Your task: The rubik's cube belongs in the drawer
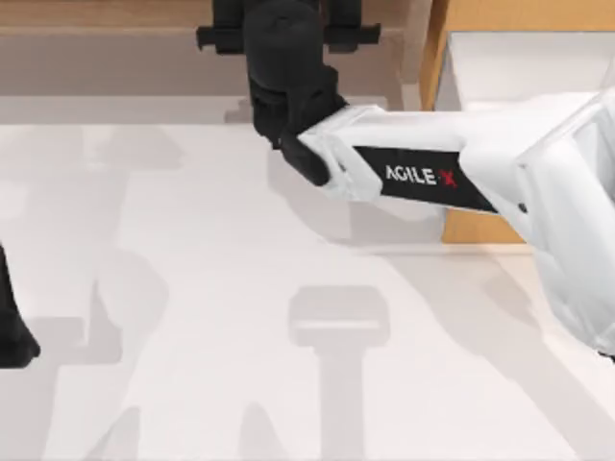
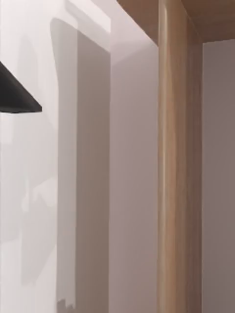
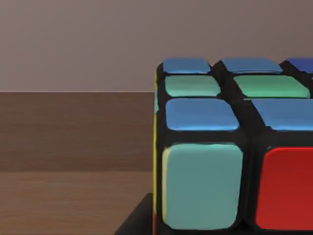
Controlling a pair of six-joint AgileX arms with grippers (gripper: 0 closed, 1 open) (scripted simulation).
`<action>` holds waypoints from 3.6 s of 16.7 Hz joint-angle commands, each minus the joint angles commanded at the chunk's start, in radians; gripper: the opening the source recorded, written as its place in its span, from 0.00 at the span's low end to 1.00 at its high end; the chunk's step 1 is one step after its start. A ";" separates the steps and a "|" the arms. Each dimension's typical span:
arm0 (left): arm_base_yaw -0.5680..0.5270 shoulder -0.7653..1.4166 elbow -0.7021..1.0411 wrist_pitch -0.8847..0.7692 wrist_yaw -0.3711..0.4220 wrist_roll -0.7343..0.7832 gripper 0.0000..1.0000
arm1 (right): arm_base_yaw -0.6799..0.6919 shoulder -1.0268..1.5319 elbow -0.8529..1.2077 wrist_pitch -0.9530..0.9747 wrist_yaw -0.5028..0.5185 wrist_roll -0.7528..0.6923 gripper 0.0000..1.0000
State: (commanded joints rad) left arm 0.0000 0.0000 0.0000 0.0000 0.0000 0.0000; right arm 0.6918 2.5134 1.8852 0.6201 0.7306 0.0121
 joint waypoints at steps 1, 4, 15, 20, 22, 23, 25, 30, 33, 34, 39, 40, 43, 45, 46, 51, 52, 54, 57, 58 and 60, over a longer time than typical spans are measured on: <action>0.000 0.000 0.000 0.000 0.000 0.000 1.00 | 0.000 0.000 0.000 0.000 0.000 0.000 0.00; 0.000 0.000 0.000 0.000 0.000 0.000 1.00 | 0.000 0.000 0.000 0.000 0.000 0.000 0.00; 0.000 0.000 0.000 0.000 0.000 0.000 1.00 | 0.029 -0.095 -0.088 -0.006 0.024 0.003 0.00; 0.000 0.000 0.000 0.000 0.000 0.000 1.00 | 0.024 -0.093 -0.082 -0.007 0.018 0.008 0.00; 0.000 0.000 0.000 0.000 0.000 0.000 1.00 | 0.028 -0.106 -0.070 -0.013 -0.012 0.024 0.00; 0.000 0.000 0.000 0.000 0.000 0.000 1.00 | 0.033 -0.116 -0.063 -0.020 -0.036 0.037 0.00; 0.000 0.000 0.000 0.000 0.000 0.000 1.00 | 0.049 -0.143 -0.046 -0.043 -0.106 0.069 0.00; 0.000 0.000 0.000 0.000 0.000 0.000 1.00 | 0.124 -0.217 0.007 -0.137 -0.356 0.178 0.00; 0.000 0.000 0.000 0.000 0.000 0.000 1.00 | 0.165 -0.268 0.047 -0.224 -0.522 0.250 0.00; 0.000 0.000 0.000 0.000 0.000 0.000 1.00 | 0.174 -0.286 0.063 -0.261 -0.576 0.274 0.00; 0.000 0.000 0.000 0.000 0.000 0.000 1.00 | 0.164 -0.397 0.155 -0.529 -0.808 0.363 0.00; 0.000 0.000 0.000 0.000 0.000 0.000 1.00 | 0.149 -0.420 0.175 -0.599 -0.843 0.374 0.00; 0.000 0.000 0.000 0.000 0.000 0.000 1.00 | 0.080 -0.483 0.233 -0.847 -0.916 0.390 0.00; 0.000 0.000 0.000 0.000 0.000 0.000 1.00 | 0.022 -0.508 0.264 -1.031 -0.941 0.383 0.00; 0.000 0.000 0.000 0.000 0.000 0.000 1.00 | -0.010 -0.515 0.278 -1.124 -0.949 0.377 0.00; 0.000 0.000 0.000 0.000 0.000 0.000 1.00 | -0.202 -0.470 0.331 -1.559 -0.919 0.313 0.00; 0.000 0.000 0.000 0.000 0.000 0.000 1.00 | -0.244 -0.447 0.340 -1.635 -0.904 0.296 0.00; 0.000 0.000 0.000 0.000 0.000 0.000 1.00 | -0.331 -0.390 0.363 -1.771 -0.868 0.261 0.00; 0.000 0.000 0.000 0.000 0.000 0.000 1.00 | -0.464 -0.275 0.409 -1.920 -0.801 0.207 0.00; 0.000 0.000 0.000 0.000 0.000 0.000 1.00 | -0.495 -0.224 0.419 -1.955 -0.783 0.191 0.00; 0.000 0.000 0.000 0.000 0.000 0.000 1.00 | -0.541 -0.129 0.433 -2.013 -0.752 0.164 0.00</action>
State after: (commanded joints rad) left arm 0.0000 0.0000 0.0000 0.0000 0.0000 0.0000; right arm 0.1512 2.3845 2.3182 -1.3933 -0.0216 0.1763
